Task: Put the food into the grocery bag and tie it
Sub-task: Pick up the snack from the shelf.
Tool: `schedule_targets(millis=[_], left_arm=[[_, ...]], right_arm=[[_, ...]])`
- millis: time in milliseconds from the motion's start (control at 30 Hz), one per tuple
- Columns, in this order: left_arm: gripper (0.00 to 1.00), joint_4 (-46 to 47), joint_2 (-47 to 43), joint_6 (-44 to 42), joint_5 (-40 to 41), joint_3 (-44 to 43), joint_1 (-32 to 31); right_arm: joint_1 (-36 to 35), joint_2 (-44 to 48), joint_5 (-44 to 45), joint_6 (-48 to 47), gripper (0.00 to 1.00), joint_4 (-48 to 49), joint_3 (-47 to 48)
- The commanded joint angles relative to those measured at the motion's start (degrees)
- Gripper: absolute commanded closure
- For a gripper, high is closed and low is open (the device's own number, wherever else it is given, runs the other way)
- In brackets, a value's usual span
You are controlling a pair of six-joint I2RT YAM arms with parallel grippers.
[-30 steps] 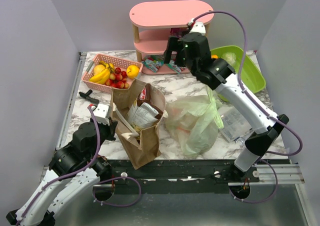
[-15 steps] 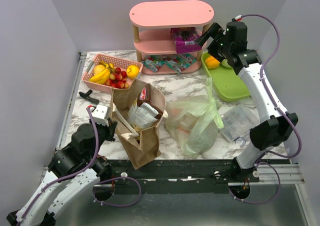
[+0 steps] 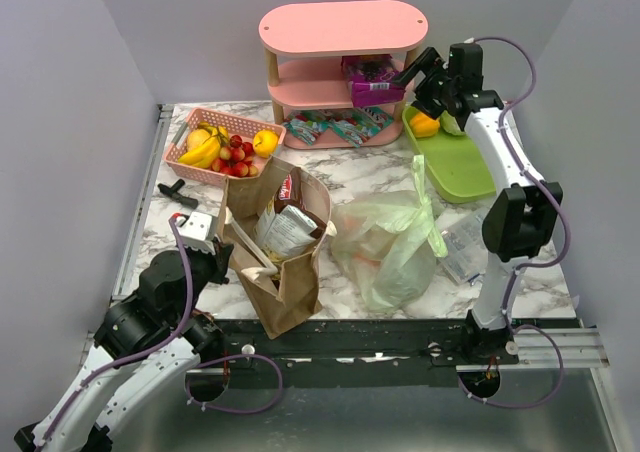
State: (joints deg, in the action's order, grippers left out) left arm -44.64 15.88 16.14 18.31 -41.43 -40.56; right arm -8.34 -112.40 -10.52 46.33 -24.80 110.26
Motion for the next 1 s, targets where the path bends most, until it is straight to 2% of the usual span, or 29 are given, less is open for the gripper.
schedule_targets(millis=[0, 333, 467, 633, 733, 967], left_arm=[[1.0, 0.44, -1.38, 0.38, -1.52, 0.77, 0.22], [1.0, 0.3, -2.08, 0.65, -0.9, 0.82, 0.5], [1.0, 0.35, -2.37, 0.65, -0.97, 0.91, 0.52], [1.0, 0.35, -2.37, 0.65, -1.06, 0.9, 0.63], [1.0, 0.41, -2.38, 0.56, -1.17, 0.91, 0.67], [1.0, 0.43, -2.18, 0.56, -1.31, 0.89, 0.73]], right_arm=[[0.34, -4.11, -3.36, -0.45, 0.0, 4.03, 5.3], [0.43, -12.31, -1.92, -0.23, 0.0, 1.6, 13.46], [0.43, -14.31, -4.55, 0.65, 0.06, 2.01, 14.43], [0.41, -13.5, -8.19, 0.77, 0.29, 4.81, 10.62], [0.35, -12.72, -9.5, -0.19, 0.46, 4.79, 9.35], [0.36, -9.41, -10.95, -2.08, 0.74, 4.43, 5.73]])
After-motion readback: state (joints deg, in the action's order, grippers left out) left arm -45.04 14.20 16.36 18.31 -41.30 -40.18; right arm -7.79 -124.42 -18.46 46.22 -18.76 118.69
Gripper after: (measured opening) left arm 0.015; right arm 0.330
